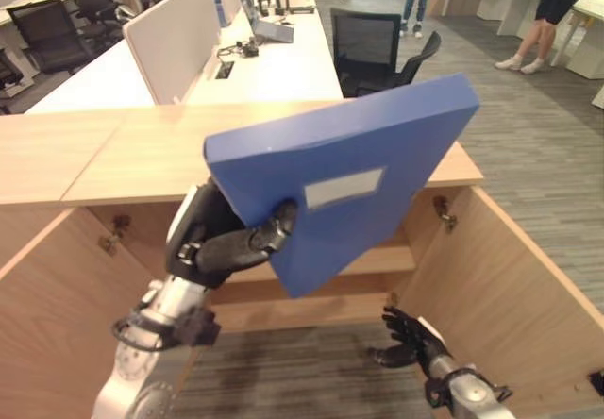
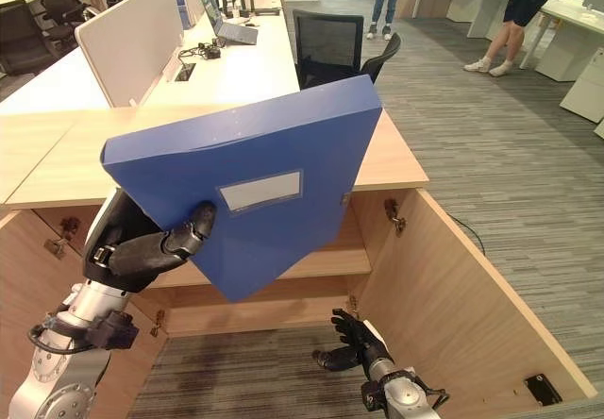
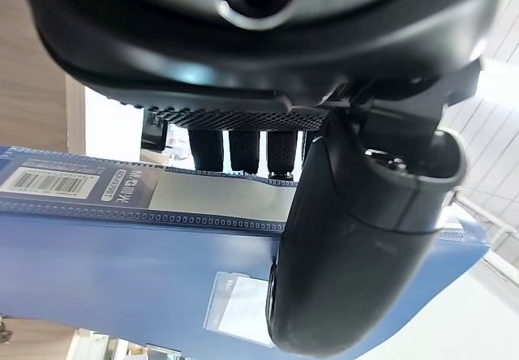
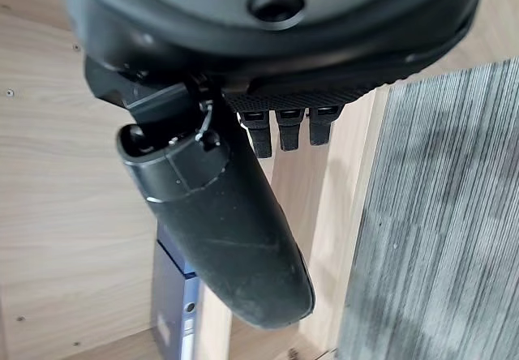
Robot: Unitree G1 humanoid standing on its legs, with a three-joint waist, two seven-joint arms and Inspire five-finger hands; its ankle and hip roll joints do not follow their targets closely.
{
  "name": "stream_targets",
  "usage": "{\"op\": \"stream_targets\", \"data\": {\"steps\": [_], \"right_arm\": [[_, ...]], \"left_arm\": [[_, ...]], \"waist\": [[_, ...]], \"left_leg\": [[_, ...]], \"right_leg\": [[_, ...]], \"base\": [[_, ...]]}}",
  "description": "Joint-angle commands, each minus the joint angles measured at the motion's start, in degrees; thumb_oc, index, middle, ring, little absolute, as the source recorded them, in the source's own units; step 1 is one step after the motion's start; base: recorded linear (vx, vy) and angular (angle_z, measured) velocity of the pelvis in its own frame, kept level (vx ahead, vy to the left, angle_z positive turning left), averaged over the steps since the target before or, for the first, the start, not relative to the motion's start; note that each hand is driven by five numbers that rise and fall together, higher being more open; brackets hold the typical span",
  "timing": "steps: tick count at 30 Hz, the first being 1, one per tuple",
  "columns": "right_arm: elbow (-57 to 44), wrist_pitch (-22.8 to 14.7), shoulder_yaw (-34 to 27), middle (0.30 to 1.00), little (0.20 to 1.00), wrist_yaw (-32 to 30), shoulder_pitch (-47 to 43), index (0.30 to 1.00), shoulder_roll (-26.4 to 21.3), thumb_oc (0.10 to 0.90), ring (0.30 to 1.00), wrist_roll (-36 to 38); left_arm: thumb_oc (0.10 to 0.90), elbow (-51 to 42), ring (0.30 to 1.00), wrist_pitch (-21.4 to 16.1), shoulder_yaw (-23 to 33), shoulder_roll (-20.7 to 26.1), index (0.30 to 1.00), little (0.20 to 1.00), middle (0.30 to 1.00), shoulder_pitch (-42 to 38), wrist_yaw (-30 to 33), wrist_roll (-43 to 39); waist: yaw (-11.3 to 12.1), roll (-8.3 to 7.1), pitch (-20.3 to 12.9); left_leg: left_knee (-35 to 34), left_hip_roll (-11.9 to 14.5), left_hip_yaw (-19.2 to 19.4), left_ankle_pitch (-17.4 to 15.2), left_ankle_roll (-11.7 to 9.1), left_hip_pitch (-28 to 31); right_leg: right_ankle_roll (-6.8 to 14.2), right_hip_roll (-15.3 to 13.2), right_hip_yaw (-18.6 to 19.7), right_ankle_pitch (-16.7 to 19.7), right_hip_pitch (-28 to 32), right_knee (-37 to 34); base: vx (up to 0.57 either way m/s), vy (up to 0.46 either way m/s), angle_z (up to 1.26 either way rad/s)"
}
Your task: Put the empty folder in the office cabinet
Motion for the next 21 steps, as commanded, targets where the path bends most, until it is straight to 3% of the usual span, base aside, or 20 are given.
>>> {"op": "stream_targets", "data": {"steps": [1,4,9,21], "right_arm": [[-7.85,-6.02,-3.12,0.9,0.9,0.22,-3.94,0.9,-0.66,0.8,0.9,5.59],[-12.37,-7.1,-6.27,0.9,0.9,0.57,-2.79,0.9,-1.39,0.8,0.9,9.36],[-16.31,-7.77,-10.25,0.9,0.9,0.02,-2.37,0.9,-3.57,0.8,0.9,8.51],[-17.92,-6.49,-11.54,0.9,0.9,0.88,-4.04,0.9,-6.29,0.8,0.9,4.97]], "left_arm": [[0.4,-7.7,0.3,-4.55,3.82,0.74,0.3,0.3,0.3,-1.89,-2.27,-4.86],[0.4,-6.69,0.3,-3.85,4.38,0.18,0.3,0.3,0.3,0.96,-2.4,-3.79],[0.4,-3.78,0.3,-2.6,6.43,-0.12,0.3,0.3,0.3,5.22,-2.42,0.43],[0.4,-1.01,0.3,-1.68,7.73,1.44,0.3,0.3,0.3,6.09,-3.26,10.61]], "waist": [[0.31,-2.28,-1.84],[0.3,-2.28,-1.74],[0.16,-2.31,-1.72],[0.53,-2.55,-1.79]], "left_leg": [[-0.34,-1.75,-4.23,-4.11,-0.62,-0.04],[-0.34,-1.73,-4.29,-4.08,-0.51,-0.19],[-0.34,-1.74,-4.29,-4.07,-0.32,-0.28],[-0.34,-1.74,-4.58,-4.1,-0.27,-0.69]], "right_leg": [[2.86,-0.46,5.4,-3.56,2.51,0.03],[2.83,-0.5,5.38,-3.53,2.4,0.06],[2.74,-0.47,5.43,-3.56,2.3,0.06],[2.72,-0.47,5.39,-3.69,2.14,0.02]], "base": [[0.0,0.0,0.0],[0.0,0.0,0.0],[0.0,0.0,0.0],[0.0,0.002,0.01]]}}
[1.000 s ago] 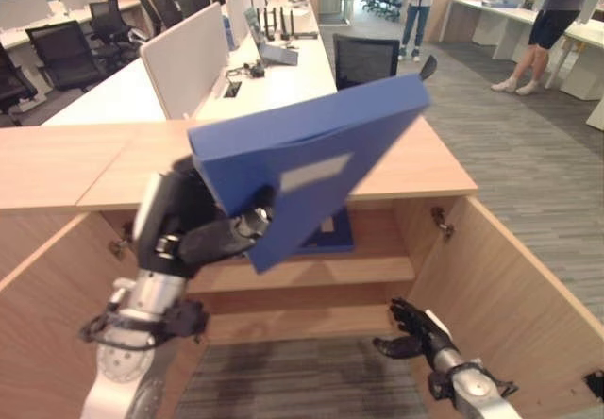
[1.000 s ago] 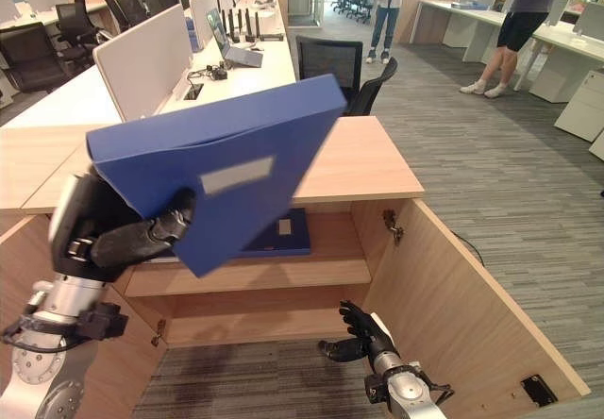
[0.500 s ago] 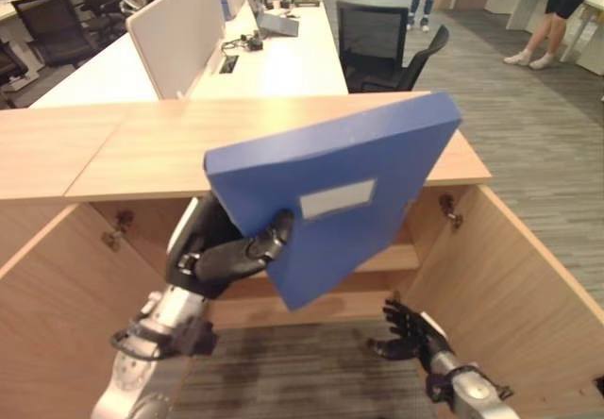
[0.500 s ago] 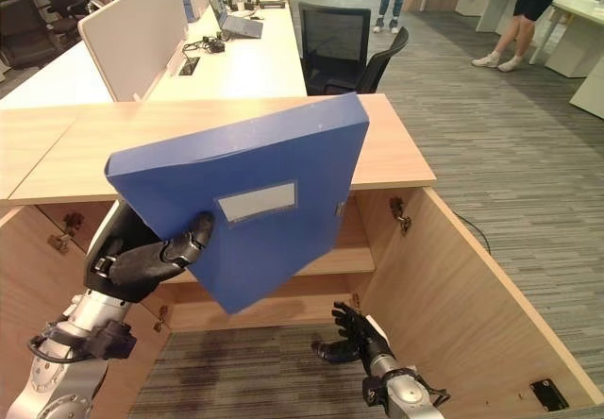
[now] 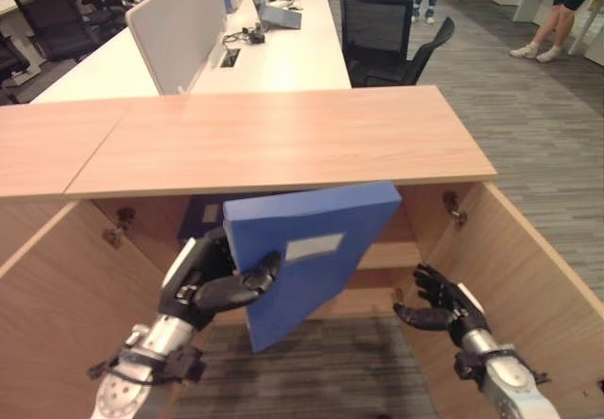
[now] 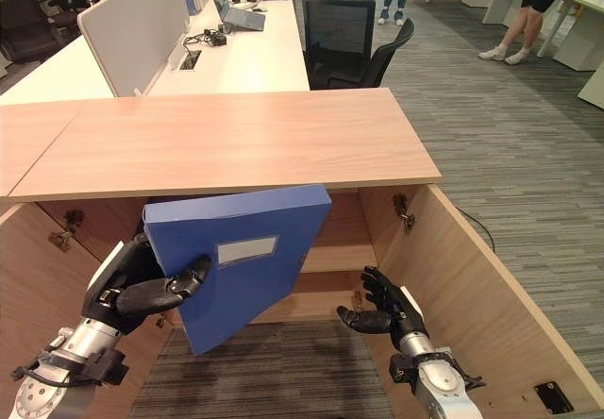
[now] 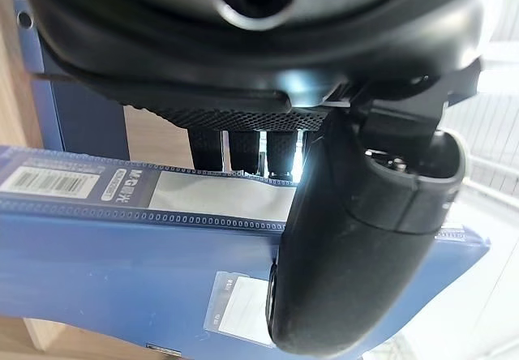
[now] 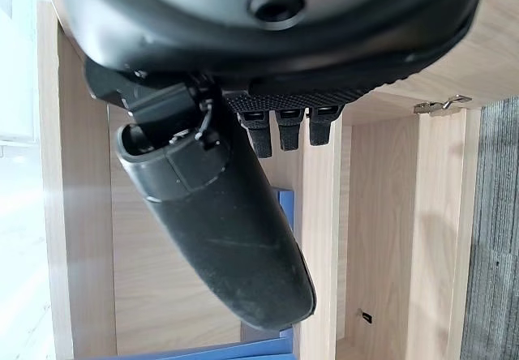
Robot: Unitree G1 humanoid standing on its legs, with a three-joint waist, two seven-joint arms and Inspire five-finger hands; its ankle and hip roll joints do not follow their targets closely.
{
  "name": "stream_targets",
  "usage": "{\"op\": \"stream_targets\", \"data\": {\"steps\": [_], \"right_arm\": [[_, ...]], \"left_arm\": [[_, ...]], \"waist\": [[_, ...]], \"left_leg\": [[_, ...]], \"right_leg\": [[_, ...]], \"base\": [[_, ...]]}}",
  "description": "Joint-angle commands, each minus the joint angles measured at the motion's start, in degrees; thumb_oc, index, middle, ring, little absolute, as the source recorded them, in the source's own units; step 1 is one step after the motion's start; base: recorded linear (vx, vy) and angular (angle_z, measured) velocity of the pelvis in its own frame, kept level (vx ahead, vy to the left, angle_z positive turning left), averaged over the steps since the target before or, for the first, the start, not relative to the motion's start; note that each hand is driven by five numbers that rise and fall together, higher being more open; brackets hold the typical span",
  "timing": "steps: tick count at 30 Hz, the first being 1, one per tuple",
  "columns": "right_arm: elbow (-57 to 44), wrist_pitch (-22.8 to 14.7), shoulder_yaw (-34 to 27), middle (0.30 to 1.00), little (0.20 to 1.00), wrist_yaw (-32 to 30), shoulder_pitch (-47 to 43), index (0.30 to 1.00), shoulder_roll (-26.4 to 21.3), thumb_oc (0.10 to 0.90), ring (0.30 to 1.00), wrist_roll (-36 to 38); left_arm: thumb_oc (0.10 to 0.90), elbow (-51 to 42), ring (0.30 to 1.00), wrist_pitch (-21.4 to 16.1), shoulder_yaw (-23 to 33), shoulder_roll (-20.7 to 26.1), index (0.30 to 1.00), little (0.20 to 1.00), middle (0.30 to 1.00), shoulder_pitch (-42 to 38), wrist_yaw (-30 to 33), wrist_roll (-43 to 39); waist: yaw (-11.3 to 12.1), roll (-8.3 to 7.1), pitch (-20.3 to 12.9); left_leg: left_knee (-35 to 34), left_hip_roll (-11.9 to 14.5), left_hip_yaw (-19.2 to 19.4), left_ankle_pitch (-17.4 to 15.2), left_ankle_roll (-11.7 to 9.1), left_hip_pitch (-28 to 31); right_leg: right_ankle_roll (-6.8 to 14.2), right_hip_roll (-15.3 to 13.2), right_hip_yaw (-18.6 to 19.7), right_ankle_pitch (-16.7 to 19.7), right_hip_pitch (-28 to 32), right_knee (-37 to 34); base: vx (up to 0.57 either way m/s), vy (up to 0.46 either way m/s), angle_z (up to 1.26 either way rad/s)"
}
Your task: Put the empty folder in the office cabinet
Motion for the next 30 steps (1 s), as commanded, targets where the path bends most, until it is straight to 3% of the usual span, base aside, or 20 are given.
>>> {"op": "stream_targets", "data": {"steps": [1,7,14,30], "right_arm": [[-6.18,-4.94,-0.04,0.9,0.9,1.71,-7.77,0.9,-1.94,0.8,0.9,0.36],[-8.84,-4.49,3.69,0.9,0.9,4.73,-10.72,0.9,-2.42,0.8,0.9,2.42],[-9.93,-4.16,9.88,0.9,0.9,7.21,-18.01,0.9,-1.47,0.8,0.9,7.13],[-9.08,-4.01,9.81,0.9,0.9,8.28,-24.47,0.9,-3.04,0.8,0.9,10.41]], "left_arm": [[0.4,-4.37,0.3,-6.13,2.99,1.4,0.3,0.3,0.3,-6.06,-1.56,0.99],[0.4,-2.8,0.3,-5.95,-0.19,1.33,0.3,0.3,0.3,-10.31,-1.67,1.92],[0.4,-1.59,0.3,-4.93,-8.9,1.59,0.3,0.3,0.3,-17.92,-3.9,-1.12],[0.4,-1.7,0.3,-2.48,-16.6,5.96,0.3,0.3,0.3,-20.28,-11.3,-6.66]], "waist": [[0.52,-3.04,-2.77],[0.48,-3.1,-2.86],[0.48,-3.09,-3.13],[0.39,-3.3,-3.41]], "left_leg": [[-0.33,-1.77,-4.01,-4.04,-0.29,0.06],[-0.33,-1.74,-3.96,-3.92,-0.34,0.16],[-0.33,-1.69,-3.8,-3.78,-0.39,0.22],[-0.33,-1.55,-3.39,-3.83,-0.52,0.34]], "right_leg": [[2.42,-0.43,5.88,-3.36,2.3,0.01],[2.45,-0.51,5.95,-3.27,2.32,0.06],[2.52,-0.6,6.11,-3.08,2.22,0.06],[2.67,-0.55,6.31,-3.0,2.09,0.09]], "base": [[0.0,0.0,0.0],[0.0,0.0,0.0],[0.0,0.0,0.0],[0.0,0.0,0.0]]}}
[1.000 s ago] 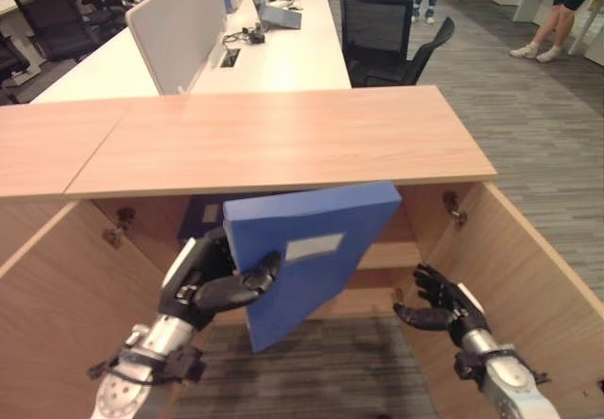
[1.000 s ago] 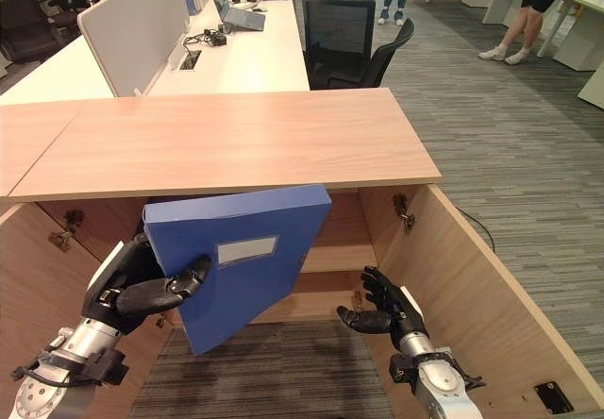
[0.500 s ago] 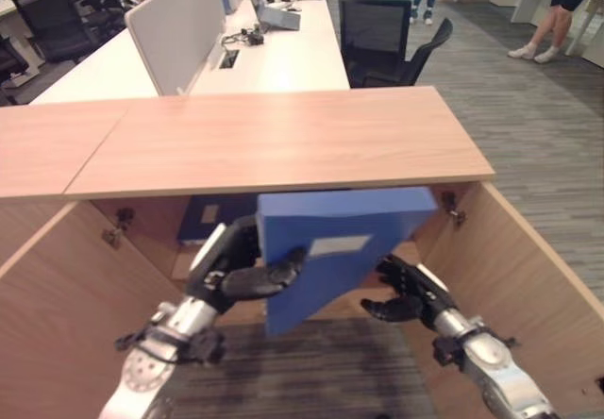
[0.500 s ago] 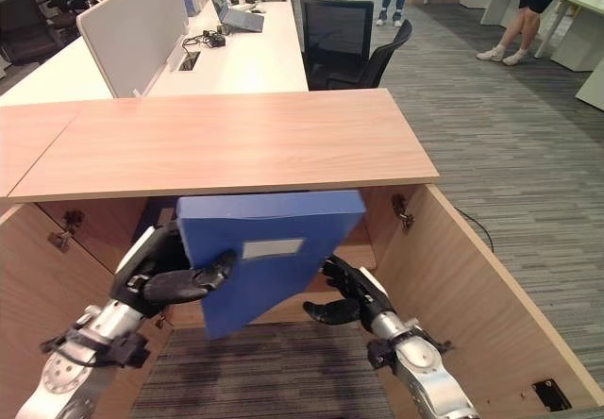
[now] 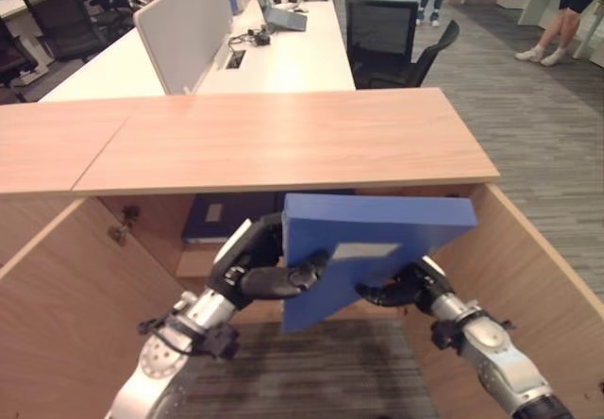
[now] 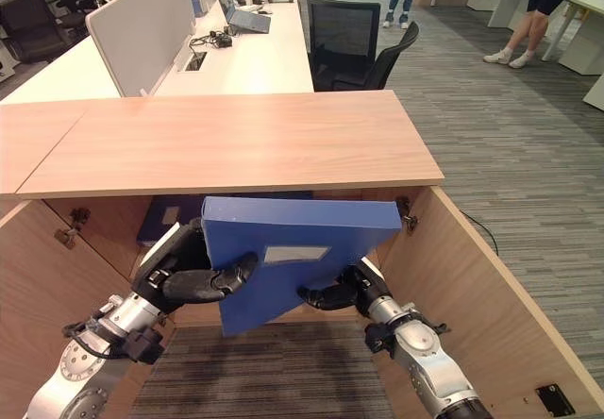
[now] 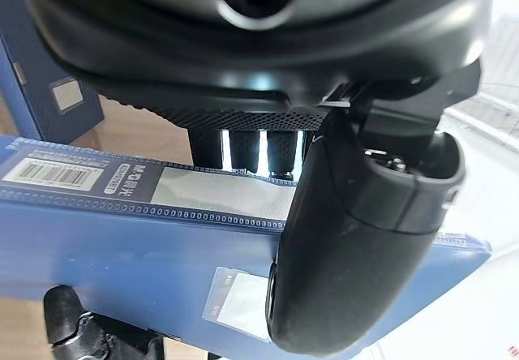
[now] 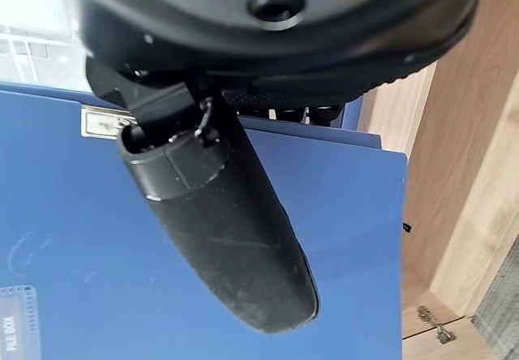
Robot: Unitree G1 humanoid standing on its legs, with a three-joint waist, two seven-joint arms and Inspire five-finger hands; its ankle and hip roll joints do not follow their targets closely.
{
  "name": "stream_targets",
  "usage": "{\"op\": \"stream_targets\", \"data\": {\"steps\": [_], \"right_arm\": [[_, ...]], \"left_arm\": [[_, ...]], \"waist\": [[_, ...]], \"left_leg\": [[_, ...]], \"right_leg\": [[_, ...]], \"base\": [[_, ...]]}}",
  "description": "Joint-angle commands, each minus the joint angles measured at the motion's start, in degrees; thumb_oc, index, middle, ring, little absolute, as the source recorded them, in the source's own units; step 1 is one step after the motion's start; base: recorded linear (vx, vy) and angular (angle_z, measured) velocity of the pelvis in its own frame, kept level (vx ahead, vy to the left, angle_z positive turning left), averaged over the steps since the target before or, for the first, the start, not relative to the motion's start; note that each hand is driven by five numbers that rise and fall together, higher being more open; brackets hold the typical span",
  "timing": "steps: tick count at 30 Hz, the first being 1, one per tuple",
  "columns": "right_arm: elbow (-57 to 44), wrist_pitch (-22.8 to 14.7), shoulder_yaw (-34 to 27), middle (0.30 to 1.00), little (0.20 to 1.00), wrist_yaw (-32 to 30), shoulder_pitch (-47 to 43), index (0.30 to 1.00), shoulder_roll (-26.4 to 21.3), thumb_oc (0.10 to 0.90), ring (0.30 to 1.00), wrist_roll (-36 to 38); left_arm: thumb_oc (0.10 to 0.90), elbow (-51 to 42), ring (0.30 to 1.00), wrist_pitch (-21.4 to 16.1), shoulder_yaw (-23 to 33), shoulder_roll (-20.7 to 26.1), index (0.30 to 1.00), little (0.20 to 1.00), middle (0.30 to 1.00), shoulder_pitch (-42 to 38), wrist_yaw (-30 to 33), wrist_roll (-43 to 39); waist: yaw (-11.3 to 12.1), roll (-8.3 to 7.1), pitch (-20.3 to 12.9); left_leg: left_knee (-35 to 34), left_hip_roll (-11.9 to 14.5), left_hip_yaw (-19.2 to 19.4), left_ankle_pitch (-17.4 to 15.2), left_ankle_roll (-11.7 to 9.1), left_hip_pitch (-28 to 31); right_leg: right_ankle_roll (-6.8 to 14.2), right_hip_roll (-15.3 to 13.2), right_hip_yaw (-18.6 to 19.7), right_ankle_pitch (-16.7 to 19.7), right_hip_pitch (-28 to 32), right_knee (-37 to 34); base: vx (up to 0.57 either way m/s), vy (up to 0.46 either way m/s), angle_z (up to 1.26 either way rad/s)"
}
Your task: Put the empty folder in the office cabinet
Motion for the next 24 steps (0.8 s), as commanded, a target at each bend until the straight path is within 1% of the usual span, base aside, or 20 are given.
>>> {"op": "stream_targets", "data": {"steps": [1,6,7,8,11,12,13,16,18,21,24], "right_arm": [[-4.47,-5.88,0.38,0.9,0.9,2.27,-13.5,0.9,1.19,0.8,0.9,5.42],[-4.3,-6.02,1.2,0.9,0.9,3.33,-14.78,0.9,0.09,0.8,0.9,6.76],[-4.0,-6.1,1.86,0.9,0.9,3.75,-15.63,0.9,-0.55,0.8,0.9,7.0],[-3.87,-6.2,2.95,0.9,0.9,4.27,-17.42,0.9,-1.88,0.8,0.9,7.63],[-3.47,-6.73,6.26,0.9,0.9,5.65,-21.51,0.9,-4.33,0.8,0.9,8.79],[-3.58,-6.71,8.19,0.413,0.413,7.05,-23.26,0.413,-5.56,0.475,0.413,10.41],[-3.53,-6.73,8.19,0.3,0.3,7.08,-23.31,0.3,-5.57,0.4,0.3,10.44],[-3.17,-6.35,12.07,0.3,0.3,10.17,-25.62,0.3,-5.96,0.4,0.3,14.89],[-2.88,-5.68,15.1,0.3,0.3,12.58,-26.95,0.3,-5.86,0.4,0.3,17.76],[-2.03,-3.85,19.29,0.3,0.3,16.06,-27.44,0.3,-3.95,0.4,0.3,23.03],[-2.09,-2.45,22.64,0.3,0.3,18.55,-26.96,0.3,-2.43,0.4,0.3,26.72]], "left_arm": [[0.4,-4.55,0.3,-2.86,-5.53,4.48,0.3,0.3,0.3,-6.41,-8.04,-7.17],[0.4,-3.73,0.3,-1.92,-7.2,6.5,0.3,0.3,0.3,-7.29,-10.24,-10.44],[0.4,-3.04,0.3,-1.52,-8.39,7.27,0.3,0.3,0.3,-7.93,-10.9,-11.55],[0.4,-2.27,0.3,-0.42,-10.53,8.68,0.3,0.3,0.3,-9.02,-12.45,-14.31],[0.4,0.09,0.3,1.27,-14.45,10.58,0.3,0.3,0.3,-10.62,-14.87,-18.87],[0.4,1.13,0.3,2.63,-17.05,12.2,0.3,0.3,0.3,-11.76,-17.13,-21.63],[0.4,1.18,0.3,2.62,-17.07,12.19,0.3,0.3,0.3,-11.82,-17.16,-21.66],[0.4,3.39,0.3,4.47,-21.53,13.65,0.3,0.3,0.3,-14.55,-19.98,-24.82],[0.4,4.45,0.3,5.02,-24.2,14.63,0.3,0.3,0.3,-16.8,-21.73,-25.78],[0.4,6.96,0.3,5.56,-28.16,15.03,0.3,0.3,0.3,-19.79,-23.73,-26.37],[0.4,9.68,0.3,5.6,-30.53,15.45,0.3,0.3,0.3,-20.89,-24.61,-25.47]], "waist": [[-0.83,-3.27,-3.51],[-0.83,-3.31,-3.53],[-0.87,-3.35,-3.59],[-0.91,-3.34,-3.63],[-0.95,-3.38,-3.68],[-0.99,-3.38,-3.71],[-0.98,-3.37,-3.68],[-1.02,-3.43,-3.79],[-1.06,-3.42,-3.84],[-1.12,-3.35,-3.78],[-1.1,-3.38,-3.65]], "left_leg": [[-0.33,-1.51,-3.6,-3.89,-0.56,-0.27],[-0.33,-1.5,-3.54,-3.86,-0.63,-0.26],[-0.33,-1.51,-3.53,-3.86,-0.65,-0.3],[-0.33,-1.52,-3.54,-3.79,-0.67,-0.32],[-0.33,-1.53,-3.42,-3.68,-0.73,-0.34],[-0.33,-1.55,-3.33,-3.62,-0.77,-0.32],[-0.33,-1.55,-3.33,-3.63,-0.77,-0.32],[-0.33,-1.5,-3.18,-3.52,-0.87,-0.3],[-0.33,-1.5,-3.14,-3.44,-0.93,-0.3],[-0.33,-1.39,-3.1,-3.36,-1.01,-0.26],[-0.33,-1.25,-3.11,-3.24,-1.08,-0.32]], "right_leg": [[3.12,-0.66,6.12,-3.31,1.85,0.07],[3.2,-0.65,6.21,-3.23,1.82,0.07],[3.23,-0.65,6.24,-3.2,1.83,0.04],[3.28,-0.62,6.26,-3.17,1.78,0.05],[3.39,-0.6,6.31,-3.03,1.73,0.05],[3.46,-0.58,6.28,-2.95,1.66,0.09],[3.46,-0.58,6.28,-2.95,1.67,0.09],[3.56,-0.53,6.32,-2.87,1.6,0.15],[3.61,-0.47,6.39,-2.88,1.55,0.17],[3.61,-0.44,6.32,-2.89,1.46,0.25],[3.57,-0.42,6.32,-2.92,1.36,0.33]], "base": [[0.0,0.0,0.0],[0.0,0.0,0.0],[0.0,0.0,0.0],[0.0,0.0,0.0],[0.0,0.0,0.0],[0.0,0.0,0.0],[0.0,0.0,0.0],[0.0,0.0,0.0],[0.0,0.0,0.0],[0.0,0.0,0.0],[0.0,0.0,0.0]]}}
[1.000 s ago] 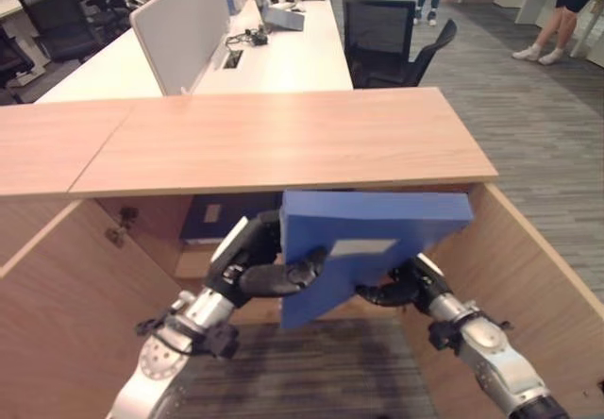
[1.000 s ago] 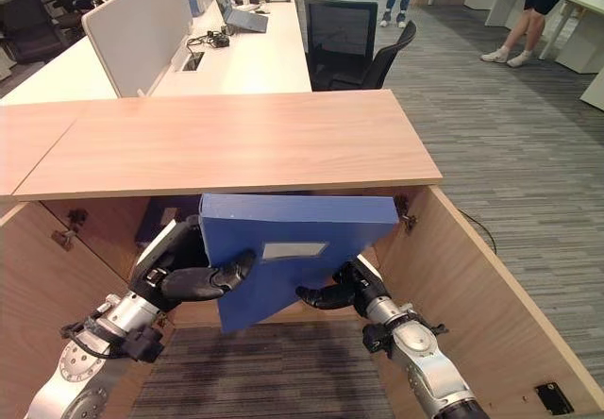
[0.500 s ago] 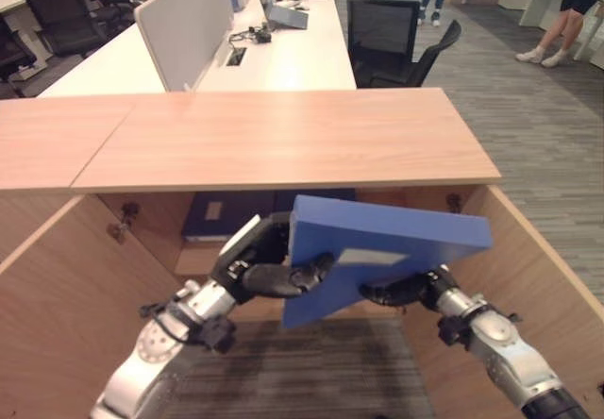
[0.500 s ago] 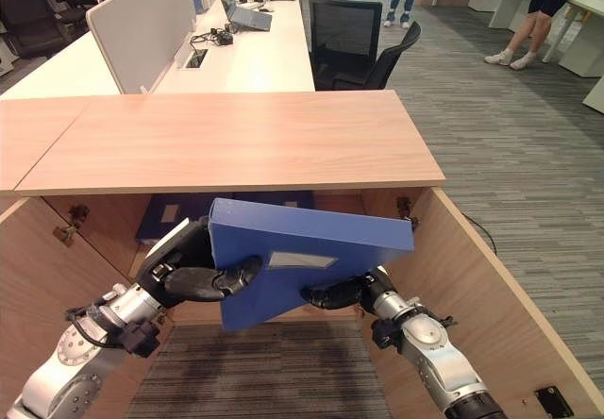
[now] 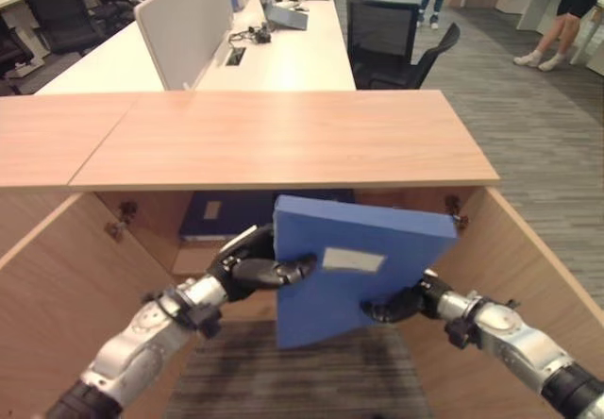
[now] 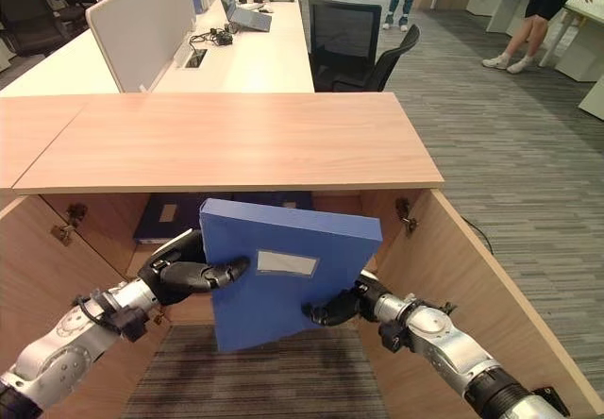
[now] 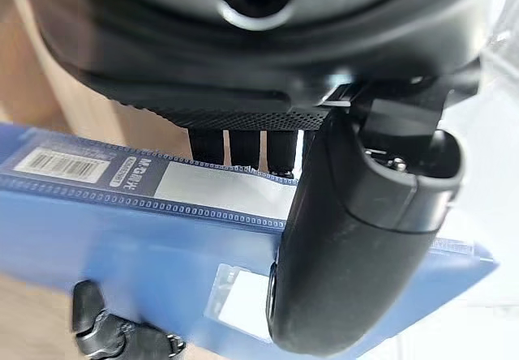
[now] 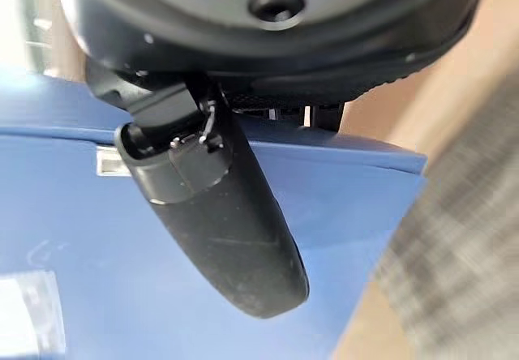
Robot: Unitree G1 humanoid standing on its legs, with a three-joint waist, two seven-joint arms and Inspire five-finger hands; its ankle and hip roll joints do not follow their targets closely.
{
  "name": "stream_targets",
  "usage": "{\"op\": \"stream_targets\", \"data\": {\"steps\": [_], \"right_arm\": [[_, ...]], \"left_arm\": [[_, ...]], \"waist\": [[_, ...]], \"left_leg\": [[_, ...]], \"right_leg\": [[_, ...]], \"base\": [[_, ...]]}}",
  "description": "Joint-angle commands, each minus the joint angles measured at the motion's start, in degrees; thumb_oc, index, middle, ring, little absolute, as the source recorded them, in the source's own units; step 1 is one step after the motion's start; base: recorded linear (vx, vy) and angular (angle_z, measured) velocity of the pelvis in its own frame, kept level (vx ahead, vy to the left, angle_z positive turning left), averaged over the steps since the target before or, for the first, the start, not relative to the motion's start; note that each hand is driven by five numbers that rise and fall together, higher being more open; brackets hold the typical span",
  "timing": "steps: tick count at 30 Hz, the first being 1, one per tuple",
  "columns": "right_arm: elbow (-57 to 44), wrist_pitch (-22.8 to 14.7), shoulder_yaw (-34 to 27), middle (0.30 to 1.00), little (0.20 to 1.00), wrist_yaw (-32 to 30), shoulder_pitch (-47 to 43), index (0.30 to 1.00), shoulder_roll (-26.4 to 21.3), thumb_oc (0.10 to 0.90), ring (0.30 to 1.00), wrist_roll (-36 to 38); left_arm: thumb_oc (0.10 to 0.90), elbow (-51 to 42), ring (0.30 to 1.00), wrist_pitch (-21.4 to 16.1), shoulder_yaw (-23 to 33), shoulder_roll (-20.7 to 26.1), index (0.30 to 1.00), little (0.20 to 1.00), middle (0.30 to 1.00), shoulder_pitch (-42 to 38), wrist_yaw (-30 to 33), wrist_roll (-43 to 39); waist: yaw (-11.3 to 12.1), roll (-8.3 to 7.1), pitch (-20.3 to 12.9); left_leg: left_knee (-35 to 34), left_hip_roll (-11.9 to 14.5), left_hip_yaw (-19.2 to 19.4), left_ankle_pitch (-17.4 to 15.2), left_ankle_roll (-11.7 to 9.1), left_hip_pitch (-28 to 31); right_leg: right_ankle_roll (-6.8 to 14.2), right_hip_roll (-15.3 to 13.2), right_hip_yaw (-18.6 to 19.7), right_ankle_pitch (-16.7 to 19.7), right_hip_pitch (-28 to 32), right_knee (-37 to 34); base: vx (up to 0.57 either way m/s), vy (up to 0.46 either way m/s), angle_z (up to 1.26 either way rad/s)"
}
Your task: Put the empty folder in the office cabinet
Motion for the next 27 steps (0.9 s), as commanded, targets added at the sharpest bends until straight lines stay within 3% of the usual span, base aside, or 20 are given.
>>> {"op": "stream_targets", "data": {"steps": [1,2,3,4,5,6,7,12,17,21,27], "right_arm": [[-8.59,-6.19,2.73,0.3,0.3,9.31,-16.82,0.3,10.78,0.4,0.3,13.21],[-8.47,-5.55,3.84,0.3,0.3,9.98,-16.05,0.3,12.16,0.4,0.3,15.47],[-8.27,-5.21,4.01,0.3,0.3,10.16,-15.45,0.3,13.05,0.4,0.3,16.56],[-7.29,-4.82,4.03,0.3,0.3,9.92,-14.05,0.3,15.11,0.4,0.3,18.45],[-7.27,-4.82,4.01,0.3,0.3,9.93,-14.04,0.3,15.13,0.4,0.3,18.45],[-6.93,-4.88,3.75,0.3,0.3,9.56,-13.28,0.3,16.26,0.4,0.3,18.93],[-6.68,-5.17,3.5,0.3,0.3,9.14,-12.44,0.3,17.17,0.4,0.3,19.31],[-1.06,-6.3,0.08,0.3,0.3,6.1,-7.02,0.3,24.99,0.4,0.3,21.33],[1.48,-4.92,-1.2,0.3,0.3,4.44,-0.21,0.3,28.96,0.4,0.3,23.65],[2.01,-4.12,-2.58,0.3,0.3,3.41,4.46,0.3,31.46,0.4,0.3,26.54],[4.23,-2.64,-5.98,0.3,0.3,0.0,8.55,0.3,34.59,0.4,0.3,28.5]], "left_arm": [[0.4,-9.74,0.3,0.42,-16.05,-2.27,0.3,0.3,0.3,-6.08,-16.4,1.61],[0.4,-7.89,0.3,0.96,-17.24,-2.62,0.3,0.3,0.3,-6.41,-16.9,2.28],[0.442,-6.61,0.364,1.14,-17.97,-2.8,0.364,0.364,0.364,-6.59,-17.16,2.86],[0.532,-3.81,0.498,1.73,-19.16,-3.12,0.498,0.498,0.498,-6.55,-17.39,4.34],[0.587,-3.75,0.58,1.71,-19.21,-3.14,0.58,0.58,0.58,-6.58,-17.43,4.36],[0.767,-3.15,0.851,1.55,-19.3,-2.88,0.851,0.851,0.851,-6.47,-17.2,5.61],[0.8,-2.0,0.9,1.7,-19.25,-2.65,0.9,0.9,0.9,-6.09,-16.82,6.88],[0.8,5.1,0.9,0.86,-16.74,-1.74,0.9,0.9,0.9,-1.6,-14.64,18.2],[0.8,16.1,0.9,0.25,-10.59,-5.95,0.9,0.9,0.9,4.79,-10.51,31.48],[0.8,29.72,0.9,-0.6,-3.74,-15.28,0.9,0.9,0.9,9.55,-4.19,38.19],[0.8,46.17,0.9,-0.74,0.89,-24.61,0.9,0.9,0.9,12.71,-0.35,45.5]], "waist": [[-1.07,-2.22,-3.71],[-1.13,-2.14,-3.69],[-1.17,-2.07,-3.73],[-1.27,-1.9,-3.67],[-1.25,-1.92,-3.69],[-1.27,-1.84,-3.68],[-1.31,-1.72,-3.63],[-1.13,-1.35,-3.66],[-0.65,-1.36,-3.46],[-0.56,-1.41,-2.99],[-1.24,-0.74,-2.36]], "left_leg": [[-0.33,-1.31,-3.13,-3.37,-0.9,-0.41],[-0.33,-1.28,-3.15,-3.33,-0.92,-0.47],[-0.33,-1.26,-3.13,-3.31,-0.91,-0.5],[-0.33,-1.24,-3.15,-3.33,-0.88,-0.47],[-0.33,-1.23,-3.15,-3.33,-0.89,-0.46],[-0.33,-1.24,-3.19,-3.34,-0.87,-0.42],[-0.33,-1.2,-3.16,-3.35,-0.88,-0.43],[-0.33,-1.03,-2.87,-3.42,-0.95,-0.35],[-0.33,-0.76,-2.8,-3.5,-1.19,-0.4],[-0.33,-0.44,-3.1,-3.14,-1.33,-0.65],[-0.33,0.1,-3.67,-2.76,-1.76,-1.03]], "right_leg": [[3.72,-0.63,6.28,-3.03,1.26,0.33],[3.7,-0.63,6.26,-3.06,1.2,0.34],[3.68,-0.6,6.31,-3.11,1.19,0.36],[3.64,-0.59,6.38,-3.11,1.13,0.45],[3.64,-0.59,6.38,-3.12,1.13,0.44],[3.61,-0.58,6.44,-3.12,1.16,0.46],[3.58,-0.58,6.41,-3.15,1.17,0.47],[3.37,-0.51,6.48,-3.35,1.08,0.48],[3.14,-0.31,6.45,-3.66,1.11,0.48],[2.77,0.04,6.22,-3.98,1.04,0.66],[2.2,0.55,5.65,-4.61,0.89,1.28]], "base": [[0.0,0.0,0.0],[0.0,0.0,0.0],[0.0,0.0,0.0],[0.0,0.0,0.0],[0.0,0.0,0.0],[0.0,0.0,0.0],[0.0,0.0,0.0],[0.0,0.0,0.0],[0.0,-0.02,-0.01],[0.0,-0.043,0.01],[0.01,-0.034,0.04]]}}
